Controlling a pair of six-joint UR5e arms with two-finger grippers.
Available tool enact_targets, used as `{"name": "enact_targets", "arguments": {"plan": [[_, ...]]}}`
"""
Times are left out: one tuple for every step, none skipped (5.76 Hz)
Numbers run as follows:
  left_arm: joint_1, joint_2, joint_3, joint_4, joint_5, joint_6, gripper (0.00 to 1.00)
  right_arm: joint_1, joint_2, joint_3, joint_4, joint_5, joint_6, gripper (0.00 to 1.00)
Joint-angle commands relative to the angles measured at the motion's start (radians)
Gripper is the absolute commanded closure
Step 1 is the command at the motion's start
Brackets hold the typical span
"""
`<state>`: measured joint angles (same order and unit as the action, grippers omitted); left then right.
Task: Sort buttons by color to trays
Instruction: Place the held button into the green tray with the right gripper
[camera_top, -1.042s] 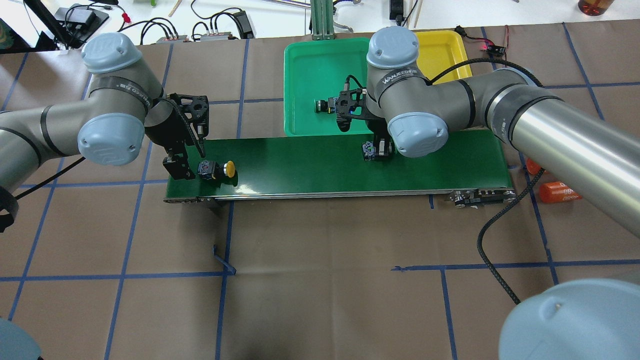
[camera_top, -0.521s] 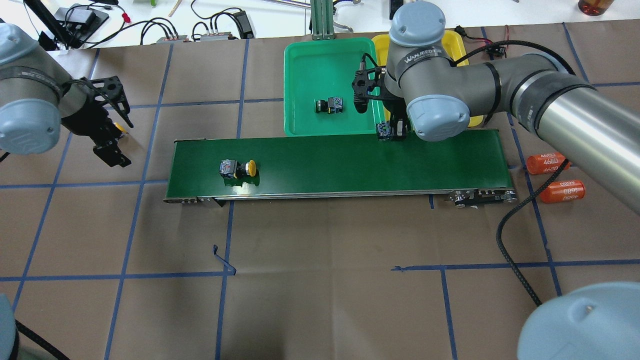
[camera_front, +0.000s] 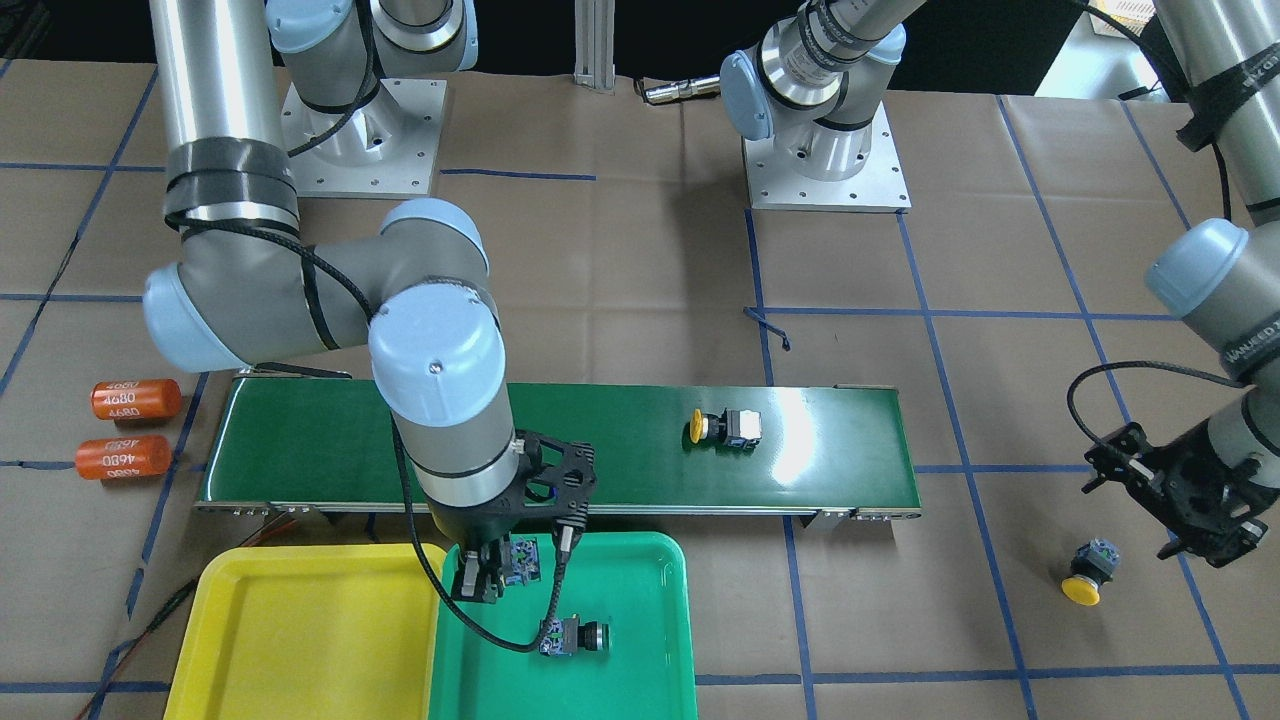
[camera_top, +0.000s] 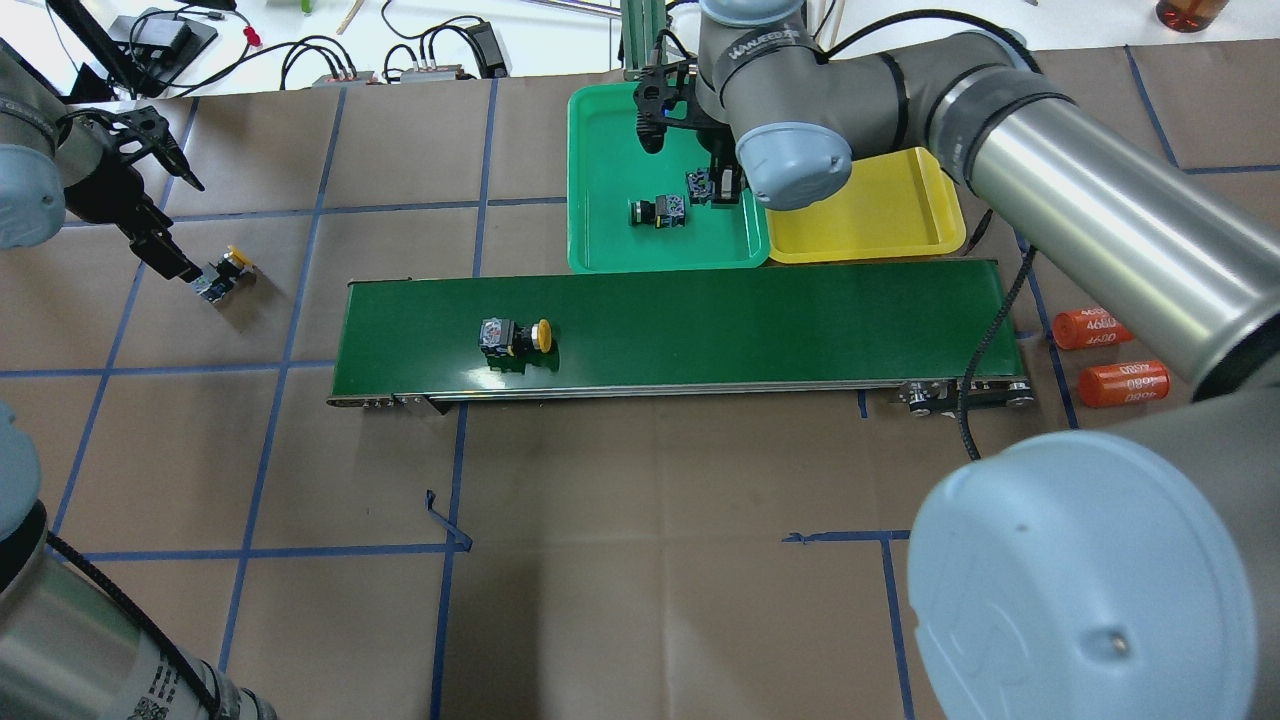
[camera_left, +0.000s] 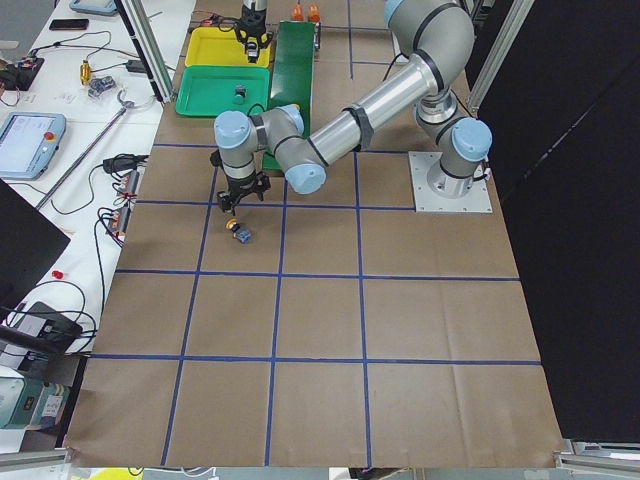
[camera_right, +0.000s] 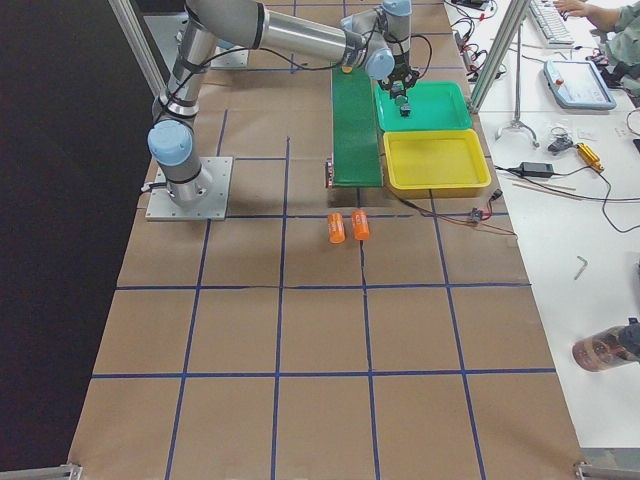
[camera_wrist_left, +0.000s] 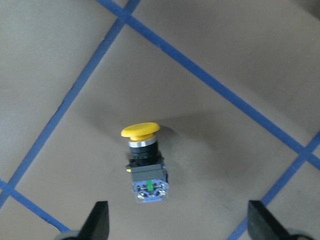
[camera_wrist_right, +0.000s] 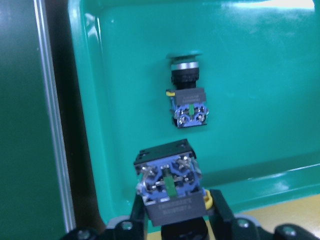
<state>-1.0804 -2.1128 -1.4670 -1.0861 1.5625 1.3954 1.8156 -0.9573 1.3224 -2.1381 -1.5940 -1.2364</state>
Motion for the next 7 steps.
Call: {"name": "enact_targets", "arguments": {"plan": [[0.002,-0.129,0.107,0.034,0.001,-0.039,0.04,0.016,0.055,-0.043,0.045,0.038,0.015,0.00],[0.002,-0.166,0.103,0.034,0.001,-0.039,0.04,0.014,0.045,-0.048,0.081,0.039,0.017,0.00],[0.002,-0.165,0.096,0.017,0.005,-0.036,0.04,0.014,0.023,-0.051,0.118,0.036,0.017,0.00],[0.002,-0.168,0.070,0.018,-0.002,-0.029,0.18,0.013,-0.032,-0.042,0.224,0.035,0.018,0.00],[0.004,-0.167,0.060,0.028,0.002,-0.021,0.57,0.013,-0.088,-0.026,0.398,0.037,0.052,0.00],[0.002,-0.158,0.060,0.026,0.002,-0.032,0.94,0.011,-0.145,0.029,0.420,0.037,0.054,0.00],[-0.001,-0.135,0.062,0.014,0.005,-0.036,1.00,0.011,-0.208,0.125,0.406,0.040,0.052,0.00]]}}
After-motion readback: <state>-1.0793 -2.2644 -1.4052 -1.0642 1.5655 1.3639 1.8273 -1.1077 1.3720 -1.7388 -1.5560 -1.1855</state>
